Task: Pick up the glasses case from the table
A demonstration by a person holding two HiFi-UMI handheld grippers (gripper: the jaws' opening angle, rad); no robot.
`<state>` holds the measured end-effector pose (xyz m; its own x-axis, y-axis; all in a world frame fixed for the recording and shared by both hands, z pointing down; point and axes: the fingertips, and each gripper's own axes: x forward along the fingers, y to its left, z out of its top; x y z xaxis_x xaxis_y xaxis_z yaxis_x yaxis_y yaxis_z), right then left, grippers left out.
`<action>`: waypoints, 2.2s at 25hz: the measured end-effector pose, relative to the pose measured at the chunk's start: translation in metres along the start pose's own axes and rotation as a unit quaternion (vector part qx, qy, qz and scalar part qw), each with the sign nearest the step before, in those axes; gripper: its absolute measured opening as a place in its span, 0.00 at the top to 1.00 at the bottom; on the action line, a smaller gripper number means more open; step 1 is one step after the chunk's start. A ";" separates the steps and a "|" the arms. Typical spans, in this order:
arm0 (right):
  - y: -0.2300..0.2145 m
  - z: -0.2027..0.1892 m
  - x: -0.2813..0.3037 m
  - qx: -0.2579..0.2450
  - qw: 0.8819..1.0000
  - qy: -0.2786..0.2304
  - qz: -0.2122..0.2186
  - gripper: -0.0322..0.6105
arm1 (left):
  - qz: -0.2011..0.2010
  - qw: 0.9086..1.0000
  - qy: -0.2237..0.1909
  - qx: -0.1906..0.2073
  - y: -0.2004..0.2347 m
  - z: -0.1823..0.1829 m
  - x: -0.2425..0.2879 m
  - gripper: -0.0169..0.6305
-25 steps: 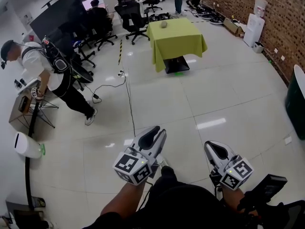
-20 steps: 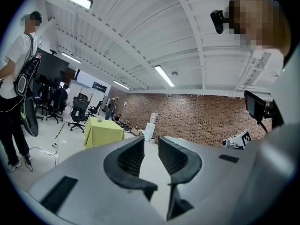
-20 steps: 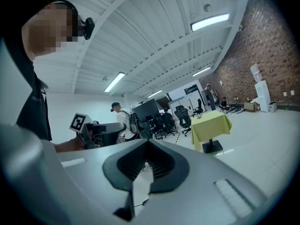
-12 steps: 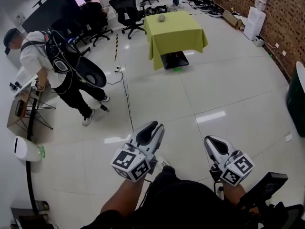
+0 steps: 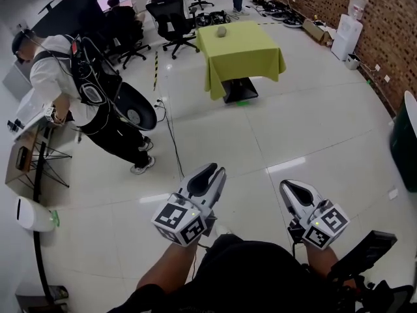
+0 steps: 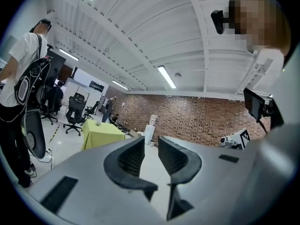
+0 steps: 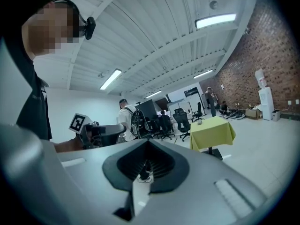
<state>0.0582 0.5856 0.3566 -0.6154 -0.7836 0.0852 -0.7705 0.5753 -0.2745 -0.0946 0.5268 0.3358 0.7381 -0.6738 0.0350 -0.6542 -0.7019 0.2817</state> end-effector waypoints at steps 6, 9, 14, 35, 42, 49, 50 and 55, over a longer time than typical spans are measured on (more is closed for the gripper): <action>-0.002 0.011 0.055 -0.009 1.000 -0.008 0.000 0.95 | -0.016 1.000 0.001 0.005 0.044 0.015 0.017 0.83; 0.002 0.009 0.076 -0.015 1.000 0.008 0.006 0.95 | -0.014 1.000 -0.008 0.006 0.063 0.024 0.014 0.83; -0.004 0.013 0.120 -0.031 0.999 0.024 0.012 0.95 | -0.001 1.000 -0.028 -0.004 0.104 0.034 0.011 0.83; -0.042 -0.002 0.181 0.011 0.999 0.053 -0.002 0.95 | 0.023 0.998 0.006 -0.050 0.170 0.008 0.040 0.85; -0.058 0.008 0.208 0.014 0.999 0.035 0.018 0.95 | 0.024 0.999 0.019 -0.032 0.180 0.015 0.064 0.85; -0.098 0.032 0.228 0.010 0.999 0.010 0.031 0.95 | 0.029 0.999 0.016 -0.008 0.190 0.033 0.105 0.85; -0.104 0.035 0.231 0.009 0.999 0.008 0.032 0.95 | 0.029 0.999 0.016 -0.008 0.191 0.035 0.112 0.85; -0.134 0.047 0.242 0.012 0.999 0.002 0.038 0.95 | 0.030 0.999 0.011 -0.040 0.202 0.039 0.143 0.86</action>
<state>0.0206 0.3079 0.3690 -0.6723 -0.7372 0.0674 -0.7178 0.6269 -0.3030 -0.1277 0.2794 0.3606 0.7015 -0.7086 0.0757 -0.6833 -0.6387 0.3537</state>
